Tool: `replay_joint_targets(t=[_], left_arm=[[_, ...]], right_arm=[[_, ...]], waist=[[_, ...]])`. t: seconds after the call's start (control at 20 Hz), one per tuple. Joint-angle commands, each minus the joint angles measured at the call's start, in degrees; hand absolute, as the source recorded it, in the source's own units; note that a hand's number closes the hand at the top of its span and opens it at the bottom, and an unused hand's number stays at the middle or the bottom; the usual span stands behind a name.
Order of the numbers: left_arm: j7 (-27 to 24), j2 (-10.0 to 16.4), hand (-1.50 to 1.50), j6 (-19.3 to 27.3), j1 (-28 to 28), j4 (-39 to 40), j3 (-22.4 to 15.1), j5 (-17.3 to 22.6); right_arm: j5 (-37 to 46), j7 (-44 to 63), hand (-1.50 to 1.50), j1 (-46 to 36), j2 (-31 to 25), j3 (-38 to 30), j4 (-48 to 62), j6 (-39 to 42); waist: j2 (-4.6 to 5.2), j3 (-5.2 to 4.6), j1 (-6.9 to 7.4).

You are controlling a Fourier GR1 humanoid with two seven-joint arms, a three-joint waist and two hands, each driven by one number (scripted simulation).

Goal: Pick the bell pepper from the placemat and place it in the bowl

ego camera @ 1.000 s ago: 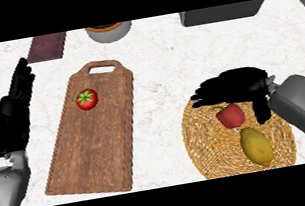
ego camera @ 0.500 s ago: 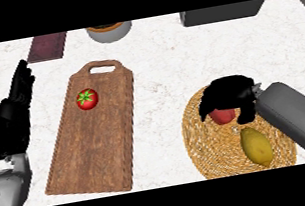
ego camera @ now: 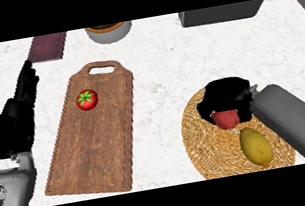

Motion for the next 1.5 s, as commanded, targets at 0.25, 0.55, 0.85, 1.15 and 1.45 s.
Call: replay_joint_targets(t=[0.25, 0.55, 0.85, 1.15, 1.45], left_arm=[[-2.23, -0.28, 0.00, 0.01, 3.17, 0.19, 2.68, -0.05], [0.26, 0.85, 0.00, 1.61, 5.61, -0.70, 4.41, -0.72], [0.14, 1.50, 0.00, 1.27, 6.77, -1.73, 4.69, -0.78], [-0.56, 2.11, 0.00, -0.03, 8.20, -2.95, 5.51, 0.67], [0.88, 0.67, 0.00, 0.45, 5.85, -4.54, 3.89, 0.04]], right_arm=[[-3.22, 12.16, 1.50, 7.80, 4.44, -6.46, -5.70, 3.12], [-9.54, 32.76, 1.50, 20.91, 13.66, -16.58, -7.06, -2.99], [-15.34, 42.39, 1.50, 28.17, 22.70, -21.23, -23.94, -10.60], [-15.17, 54.57, 1.50, 37.88, 22.99, -20.29, -44.78, -16.98], [-9.78, 68.46, 1.50, 47.30, 20.58, -22.67, -69.89, -13.11]], waist=[[-0.43, 0.08, -2.48], [-2.35, 0.03, -8.60], [-2.63, -0.01, -8.86], [-2.20, -0.09, -7.55], [-0.88, 0.06, -4.70]])
